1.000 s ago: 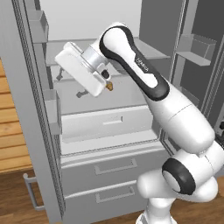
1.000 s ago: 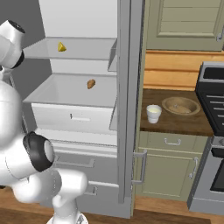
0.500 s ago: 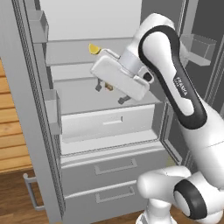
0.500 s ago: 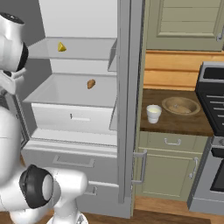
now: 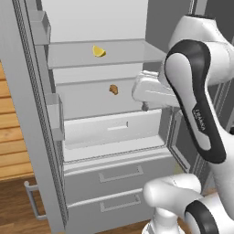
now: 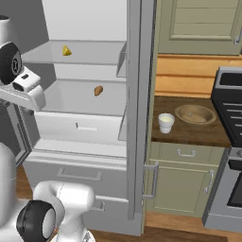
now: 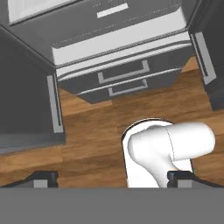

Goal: Grab a lemon wedge from the fridge and one ice cube from the ice bowl, and put them in the glass of lemonade.

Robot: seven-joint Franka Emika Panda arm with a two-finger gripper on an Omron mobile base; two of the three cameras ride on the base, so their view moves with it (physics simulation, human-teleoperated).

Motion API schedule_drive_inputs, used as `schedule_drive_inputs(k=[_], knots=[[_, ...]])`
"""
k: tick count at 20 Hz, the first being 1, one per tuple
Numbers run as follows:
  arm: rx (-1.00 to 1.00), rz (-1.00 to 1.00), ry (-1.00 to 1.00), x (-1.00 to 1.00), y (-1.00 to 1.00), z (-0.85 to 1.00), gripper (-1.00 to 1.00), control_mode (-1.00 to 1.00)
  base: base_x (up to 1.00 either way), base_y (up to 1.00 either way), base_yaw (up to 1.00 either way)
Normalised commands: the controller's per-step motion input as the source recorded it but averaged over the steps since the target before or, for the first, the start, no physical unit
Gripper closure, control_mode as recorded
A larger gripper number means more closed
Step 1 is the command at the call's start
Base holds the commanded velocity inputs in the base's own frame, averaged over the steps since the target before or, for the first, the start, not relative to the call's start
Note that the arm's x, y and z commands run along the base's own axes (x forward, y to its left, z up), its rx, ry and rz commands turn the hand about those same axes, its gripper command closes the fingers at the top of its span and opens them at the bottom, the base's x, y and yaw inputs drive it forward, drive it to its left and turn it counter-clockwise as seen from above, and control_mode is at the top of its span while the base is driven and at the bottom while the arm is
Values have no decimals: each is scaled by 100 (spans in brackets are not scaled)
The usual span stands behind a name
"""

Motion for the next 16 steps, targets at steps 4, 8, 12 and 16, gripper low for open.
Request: schedule_drive_inputs(k=[4,8,12,16], knots=[[-33,0,-29,-27,-81,-71,-100,-100,0,0,0],[-22,0,-39,-14,-35,-70,-100,-100,0,0,0],[-9,6,-31,-87,-14,49,-100,-100,0,0,0],[2,12,-16,-75,-28,83,-100,-100,0,0,0]])
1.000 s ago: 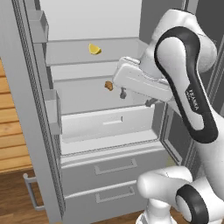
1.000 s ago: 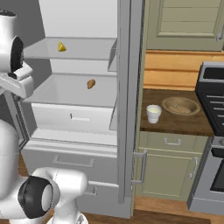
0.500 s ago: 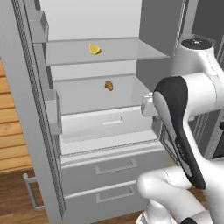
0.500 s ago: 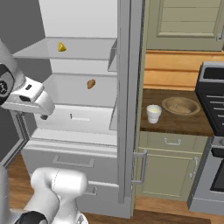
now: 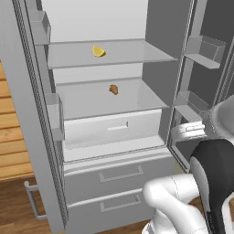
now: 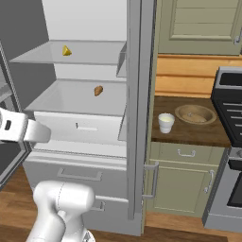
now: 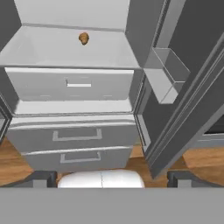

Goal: Grab a lemon wedge from the fridge and one ice cube from the ice bowl, and put them in the glass of lemonade.

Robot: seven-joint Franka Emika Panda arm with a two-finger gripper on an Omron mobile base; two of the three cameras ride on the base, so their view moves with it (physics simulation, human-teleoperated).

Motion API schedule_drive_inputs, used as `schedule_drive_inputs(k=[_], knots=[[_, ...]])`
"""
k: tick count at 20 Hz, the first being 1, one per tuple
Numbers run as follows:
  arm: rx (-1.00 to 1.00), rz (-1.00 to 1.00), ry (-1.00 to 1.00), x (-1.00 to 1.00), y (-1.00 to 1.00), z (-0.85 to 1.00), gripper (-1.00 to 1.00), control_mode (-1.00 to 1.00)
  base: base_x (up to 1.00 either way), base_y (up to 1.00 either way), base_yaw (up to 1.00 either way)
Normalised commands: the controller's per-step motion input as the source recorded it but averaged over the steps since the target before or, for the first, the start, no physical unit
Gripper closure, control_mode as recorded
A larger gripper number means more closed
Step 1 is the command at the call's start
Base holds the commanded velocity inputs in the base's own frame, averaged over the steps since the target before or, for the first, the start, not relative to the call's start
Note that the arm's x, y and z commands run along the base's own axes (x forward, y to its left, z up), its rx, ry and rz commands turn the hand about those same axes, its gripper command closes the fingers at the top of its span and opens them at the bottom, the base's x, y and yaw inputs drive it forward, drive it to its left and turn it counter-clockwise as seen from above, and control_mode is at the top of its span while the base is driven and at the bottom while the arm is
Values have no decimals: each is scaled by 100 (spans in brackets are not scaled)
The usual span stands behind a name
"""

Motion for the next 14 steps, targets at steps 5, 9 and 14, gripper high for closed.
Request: schedule_drive_inputs(k=[5,9,14], knots=[[4,11,2,-16,-16,52,-100,-100,0,0,0],[-1,-1,4,8,-12,0,-100,-100,0,0,0],[0,0,-1,6,-14,0,-100,-100,0,0,0]])
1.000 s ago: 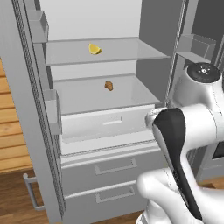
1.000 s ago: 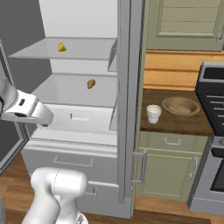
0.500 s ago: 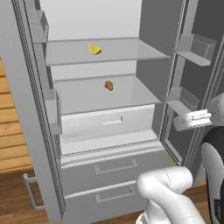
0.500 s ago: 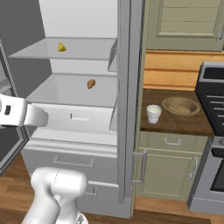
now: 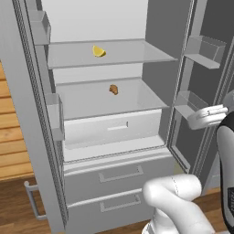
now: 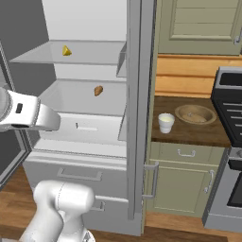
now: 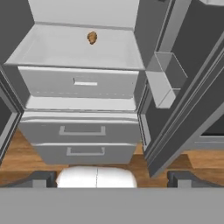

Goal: Grab a lemon wedge from the fridge and one ice cube from the ice bowl, and put them in the glass of lemonade.

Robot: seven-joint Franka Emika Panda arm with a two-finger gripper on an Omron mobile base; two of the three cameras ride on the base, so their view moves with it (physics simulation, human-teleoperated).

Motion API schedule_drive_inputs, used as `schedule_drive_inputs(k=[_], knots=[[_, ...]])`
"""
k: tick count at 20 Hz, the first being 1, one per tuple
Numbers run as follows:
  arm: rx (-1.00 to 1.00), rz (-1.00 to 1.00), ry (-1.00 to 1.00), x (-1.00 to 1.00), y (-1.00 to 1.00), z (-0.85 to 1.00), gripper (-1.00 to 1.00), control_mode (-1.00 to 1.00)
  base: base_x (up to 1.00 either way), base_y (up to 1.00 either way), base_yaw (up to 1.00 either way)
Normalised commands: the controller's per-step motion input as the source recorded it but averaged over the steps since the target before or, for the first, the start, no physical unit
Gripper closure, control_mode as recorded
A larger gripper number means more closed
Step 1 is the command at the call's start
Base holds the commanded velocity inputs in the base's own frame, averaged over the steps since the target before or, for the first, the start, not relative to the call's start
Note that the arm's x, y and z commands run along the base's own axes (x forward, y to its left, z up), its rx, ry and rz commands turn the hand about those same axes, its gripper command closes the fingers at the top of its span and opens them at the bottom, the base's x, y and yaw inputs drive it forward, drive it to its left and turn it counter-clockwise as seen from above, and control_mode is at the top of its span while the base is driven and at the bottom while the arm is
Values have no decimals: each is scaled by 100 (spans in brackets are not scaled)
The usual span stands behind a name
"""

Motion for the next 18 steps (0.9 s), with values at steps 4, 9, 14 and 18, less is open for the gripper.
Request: schedule_drive_inputs(k=[4,9,14,18], knots=[[0,0,-9,-1,0,0,-100,-100,0,0,0],[0,0,-15,-5,0,0,-100,-100,0,0,0],[0,0,0,0,0,0,-100,100,0,33,0],[0,0,0,0,0,0,-100,100,1,32,0]])
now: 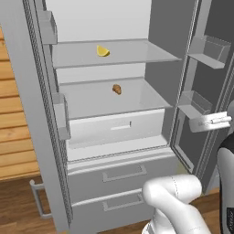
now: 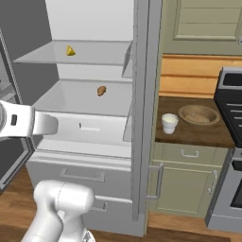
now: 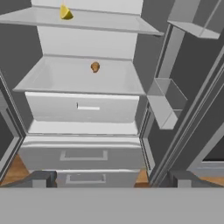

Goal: Grab a lemon wedge from the fridge and one ice cube from the ice bowl, and put them in the glass of lemonade.

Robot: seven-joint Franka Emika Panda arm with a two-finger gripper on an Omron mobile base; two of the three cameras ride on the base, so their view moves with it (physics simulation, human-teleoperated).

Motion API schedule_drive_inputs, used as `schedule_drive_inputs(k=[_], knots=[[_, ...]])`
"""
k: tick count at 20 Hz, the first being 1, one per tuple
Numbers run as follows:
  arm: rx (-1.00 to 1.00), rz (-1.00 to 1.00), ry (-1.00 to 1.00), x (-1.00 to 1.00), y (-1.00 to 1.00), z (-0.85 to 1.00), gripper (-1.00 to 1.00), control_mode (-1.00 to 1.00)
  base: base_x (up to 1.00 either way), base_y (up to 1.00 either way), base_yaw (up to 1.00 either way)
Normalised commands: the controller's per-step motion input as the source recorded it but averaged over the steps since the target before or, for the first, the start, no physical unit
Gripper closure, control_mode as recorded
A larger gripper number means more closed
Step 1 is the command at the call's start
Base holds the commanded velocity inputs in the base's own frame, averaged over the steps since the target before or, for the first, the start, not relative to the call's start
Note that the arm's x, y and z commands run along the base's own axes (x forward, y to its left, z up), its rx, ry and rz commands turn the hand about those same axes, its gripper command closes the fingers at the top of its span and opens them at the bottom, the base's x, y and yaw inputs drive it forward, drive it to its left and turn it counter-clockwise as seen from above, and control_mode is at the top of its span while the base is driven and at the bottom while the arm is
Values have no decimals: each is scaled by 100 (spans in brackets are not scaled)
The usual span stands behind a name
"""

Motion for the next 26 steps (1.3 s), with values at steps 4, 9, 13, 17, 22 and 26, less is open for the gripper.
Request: schedule_drive_inputs(k=[4,9,13,17,22,26], knots=[[0,0,0,0,0,0,-100,100,25,9,0],[0,0,0,0,0,0,-100,100,53,32,0],[0,0,0,0,0,0,-100,100,67,34,0],[0,0,0,0,0,0,-100,100,65,42,0],[0,0,0,0,0,0,-100,100,33,39,0],[0,0,-7,0,17,1,-100,-100,0,0,0]])
